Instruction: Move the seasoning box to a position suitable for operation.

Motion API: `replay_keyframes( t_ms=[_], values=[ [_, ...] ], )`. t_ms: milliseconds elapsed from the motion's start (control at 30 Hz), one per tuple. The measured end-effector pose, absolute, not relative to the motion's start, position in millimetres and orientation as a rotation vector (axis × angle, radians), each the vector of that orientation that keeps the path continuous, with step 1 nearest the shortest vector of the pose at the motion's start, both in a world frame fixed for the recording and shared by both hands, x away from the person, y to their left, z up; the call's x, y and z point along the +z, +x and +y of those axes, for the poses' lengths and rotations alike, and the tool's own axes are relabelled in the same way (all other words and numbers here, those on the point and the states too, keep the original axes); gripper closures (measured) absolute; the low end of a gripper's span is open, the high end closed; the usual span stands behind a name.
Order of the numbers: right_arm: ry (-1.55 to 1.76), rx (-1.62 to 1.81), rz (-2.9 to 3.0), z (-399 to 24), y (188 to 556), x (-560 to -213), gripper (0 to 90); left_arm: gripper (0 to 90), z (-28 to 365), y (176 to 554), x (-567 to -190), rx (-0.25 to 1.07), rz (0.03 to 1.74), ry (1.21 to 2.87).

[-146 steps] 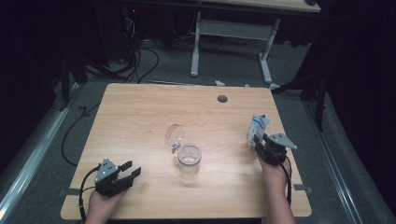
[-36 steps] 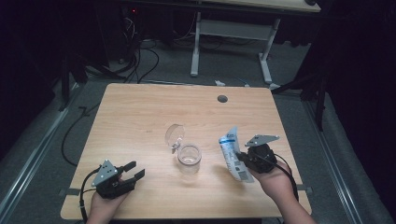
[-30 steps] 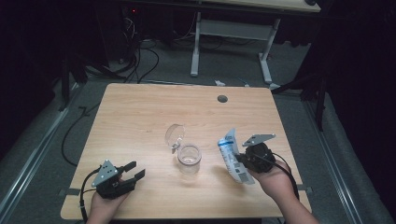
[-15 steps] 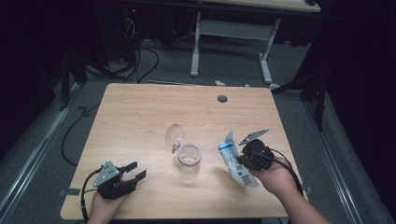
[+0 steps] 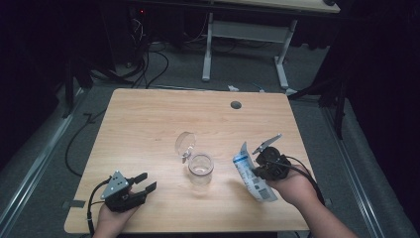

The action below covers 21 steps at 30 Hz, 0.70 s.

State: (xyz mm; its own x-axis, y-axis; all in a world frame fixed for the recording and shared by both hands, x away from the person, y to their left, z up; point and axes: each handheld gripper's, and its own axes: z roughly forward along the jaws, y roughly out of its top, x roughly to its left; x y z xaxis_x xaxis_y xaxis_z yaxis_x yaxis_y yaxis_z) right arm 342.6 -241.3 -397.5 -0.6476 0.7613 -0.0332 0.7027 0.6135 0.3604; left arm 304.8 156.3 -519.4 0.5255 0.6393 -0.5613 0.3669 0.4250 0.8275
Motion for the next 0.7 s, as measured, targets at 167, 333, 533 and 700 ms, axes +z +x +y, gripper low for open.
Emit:
replay_keyframes(
  t_ms=[167,333,533,700],
  values=[
    [1.224,0.465,2.661,-242.2,342.9,-393.6,90.0,47.0,155.5,304.4,-519.6,0.216,1.062,1.178],
    [1.232,0.447,2.670,-242.8,343.2,-393.3,90.0,46.9,154.4,303.8,-520.2,0.214,1.061,1.185],
    [1.226,0.428,2.680,-241.3,344.0,-394.3,90.0,46.3,151.2,302.6,-520.7,0.211,1.051,1.197],
    [1.225,0.411,2.686,-237.9,344.9,-392.5,90.0,46.3,148.2,300.1,-519.5,0.206,1.038,1.200]
  ],
)
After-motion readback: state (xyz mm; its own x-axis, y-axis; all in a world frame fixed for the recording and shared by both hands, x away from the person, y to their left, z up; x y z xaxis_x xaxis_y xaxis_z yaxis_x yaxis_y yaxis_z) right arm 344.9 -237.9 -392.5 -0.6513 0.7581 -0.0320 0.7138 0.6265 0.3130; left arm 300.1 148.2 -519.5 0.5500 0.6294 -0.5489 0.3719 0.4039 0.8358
